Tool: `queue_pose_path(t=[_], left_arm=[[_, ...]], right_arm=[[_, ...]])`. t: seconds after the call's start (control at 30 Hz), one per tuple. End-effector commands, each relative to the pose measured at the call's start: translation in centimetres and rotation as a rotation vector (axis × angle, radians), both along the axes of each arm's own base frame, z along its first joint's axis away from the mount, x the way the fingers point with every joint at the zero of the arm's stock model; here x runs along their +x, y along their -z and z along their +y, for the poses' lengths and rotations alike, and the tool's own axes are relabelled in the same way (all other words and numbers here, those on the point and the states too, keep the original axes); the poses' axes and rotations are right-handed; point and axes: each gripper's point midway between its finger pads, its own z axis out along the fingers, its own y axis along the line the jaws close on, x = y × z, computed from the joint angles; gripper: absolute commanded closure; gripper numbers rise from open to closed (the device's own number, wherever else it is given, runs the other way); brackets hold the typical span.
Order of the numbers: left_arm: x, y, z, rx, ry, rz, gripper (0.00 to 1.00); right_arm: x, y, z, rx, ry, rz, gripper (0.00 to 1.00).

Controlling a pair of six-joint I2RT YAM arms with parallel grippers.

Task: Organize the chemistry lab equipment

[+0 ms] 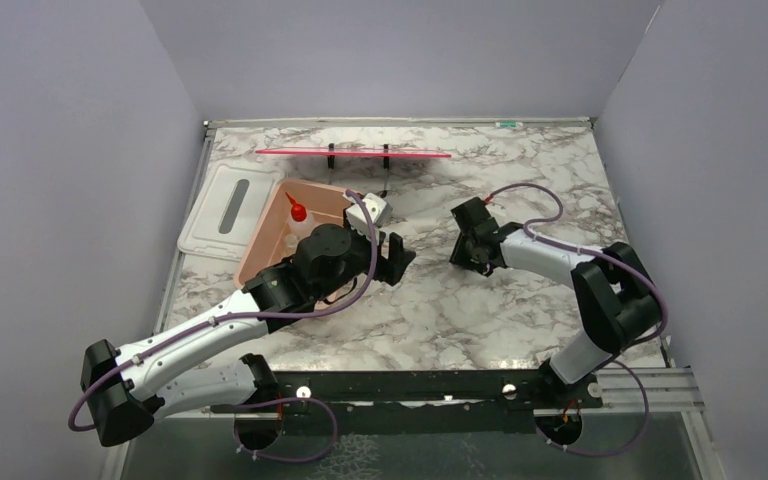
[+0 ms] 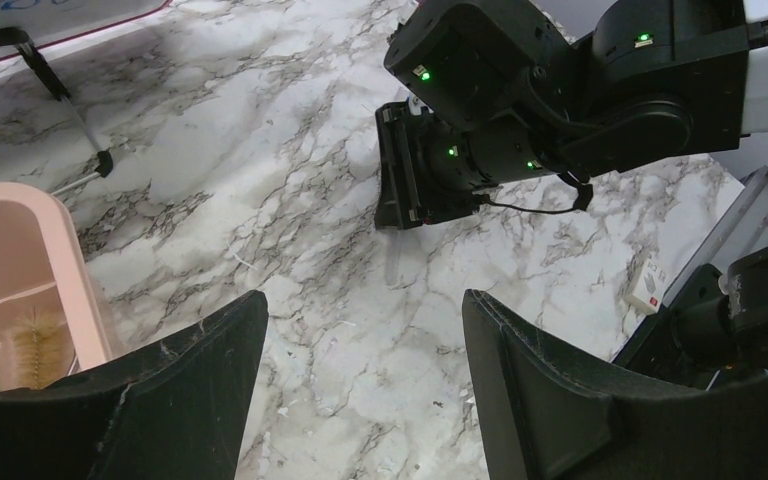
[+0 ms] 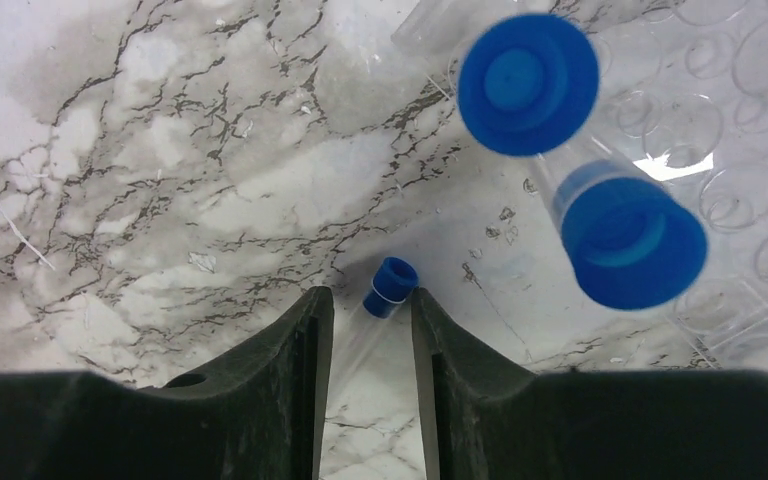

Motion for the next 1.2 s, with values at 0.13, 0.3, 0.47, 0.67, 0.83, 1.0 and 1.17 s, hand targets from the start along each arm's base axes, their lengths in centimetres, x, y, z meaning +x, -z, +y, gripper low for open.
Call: queue_pose_path(t=[0.13,0.3,0.47,0.67,0.83,1.0,1.17], left_arm=[[0.2,0.5,0.1,0.009,-0.016,0.003,0.26],[0.4,1.6,-0.2,0.015,-0.023,0.024,0.25],[0.1,3.4,-1.6,-0.017,0.004,0.089,0.24],[-0.9,4.1,-4.3,-0.161,0.049,0.227,0.25],[-1.2,3.0,-6.3,-0.346,0.07,0.312,0.35],[-1.1,3.8,-7.9,-0.369,0.089,0.378,0.42],[-1.8,4.1,-9.1,-0.386,0.153,0.411,0.49]], right_arm=[[0.7,0.9,0.2,-0.039,-0.026,0.009,0.76],[1.1,-0.4,1.1,0.0,-0.088,-0.046,0.85],[1.0,-4.4,3.1,0.153,-0.18,-0.189,0.85],[-1.0,-10.2,5.6,0.389,-0.285,-0.342,0.86],[-2.7,-15.9,6.4,0.554,-0.338,-0.495,0.85],[-4.2,-19.3,6.7,0.652,-0.379,-0.574,0.85],[-5.1,-19.9,7.0,0.7,-0.402,-0.574,0.85]])
